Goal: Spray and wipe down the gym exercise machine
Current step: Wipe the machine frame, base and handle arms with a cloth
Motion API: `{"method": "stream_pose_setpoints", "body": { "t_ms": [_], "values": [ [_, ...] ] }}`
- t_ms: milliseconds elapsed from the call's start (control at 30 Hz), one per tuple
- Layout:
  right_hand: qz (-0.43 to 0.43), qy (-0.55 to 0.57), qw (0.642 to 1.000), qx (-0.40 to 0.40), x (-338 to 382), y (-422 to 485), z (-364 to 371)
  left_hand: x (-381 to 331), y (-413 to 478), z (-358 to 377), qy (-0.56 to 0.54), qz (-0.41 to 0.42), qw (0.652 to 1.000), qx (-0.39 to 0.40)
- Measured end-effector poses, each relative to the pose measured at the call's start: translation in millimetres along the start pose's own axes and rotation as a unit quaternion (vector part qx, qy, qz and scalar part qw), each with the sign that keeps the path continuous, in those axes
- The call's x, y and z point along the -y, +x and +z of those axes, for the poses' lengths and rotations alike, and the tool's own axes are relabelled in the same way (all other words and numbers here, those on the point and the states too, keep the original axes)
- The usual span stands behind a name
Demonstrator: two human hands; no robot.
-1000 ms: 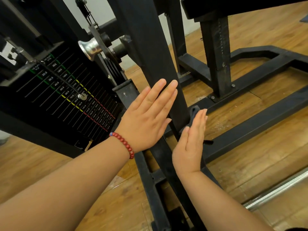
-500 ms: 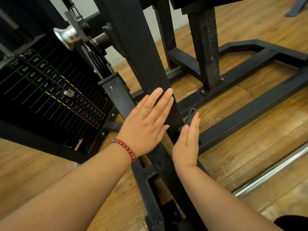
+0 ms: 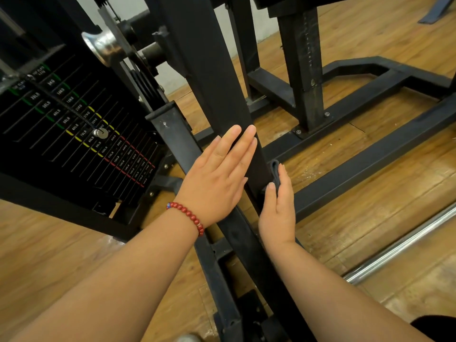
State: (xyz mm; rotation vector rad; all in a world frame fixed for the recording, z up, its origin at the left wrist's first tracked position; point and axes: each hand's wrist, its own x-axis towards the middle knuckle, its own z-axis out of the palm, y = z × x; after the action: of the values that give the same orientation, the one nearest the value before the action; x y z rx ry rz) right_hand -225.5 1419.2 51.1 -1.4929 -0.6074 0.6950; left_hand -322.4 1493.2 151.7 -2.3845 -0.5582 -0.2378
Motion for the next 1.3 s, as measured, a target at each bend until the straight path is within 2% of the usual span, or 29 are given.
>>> {"method": "stream_pose_setpoints", "body": {
  "t_ms": [133, 333, 433, 667, 733, 900, 1067, 1233, 1300],
  "values": [
    [0.089, 0.004, 0.996, -0.012, -16, 2, -6, 4, 0, 6, -0.006, 0.014, 1.000, -0.001],
    [-0.015, 0.018, 1.000, 0.001, 22, 4, 2, 6, -1, 7, -0.009, 0.022, 1.000, -0.008],
    [-0.070, -0.022, 0.997, 0.022, 18, 3, -4, 6, -4, 6, -0.017, 0.022, 1.000, -0.003],
    [0.006, -0.072, 0.997, 0.031, -6, -18, -25, -7, -38, 0, -0.069, 0.003, 0.994, 0.084],
    [-0.018, -0.087, 0.995, 0.036, -2, -22, -30, -14, -48, -6, -0.080, -0.003, 0.990, 0.112],
    [-0.189, -0.155, 0.965, 0.100, -2, -43, -42, -17, -67, -15, -0.123, -0.019, 0.978, 0.165],
    [-0.216, -0.165, 0.945, 0.183, -5, -53, -37, -10, -90, -23, -0.161, -0.051, 0.966, 0.194],
    [-0.223, -0.187, 0.937, 0.195, -3, -54, -34, -4, -121, -30, -0.217, -0.084, 0.946, 0.227],
    [-0.262, -0.195, 0.925, 0.192, 0, -55, -31, -3, -132, -36, -0.234, -0.091, 0.941, 0.228]
  ]
}}
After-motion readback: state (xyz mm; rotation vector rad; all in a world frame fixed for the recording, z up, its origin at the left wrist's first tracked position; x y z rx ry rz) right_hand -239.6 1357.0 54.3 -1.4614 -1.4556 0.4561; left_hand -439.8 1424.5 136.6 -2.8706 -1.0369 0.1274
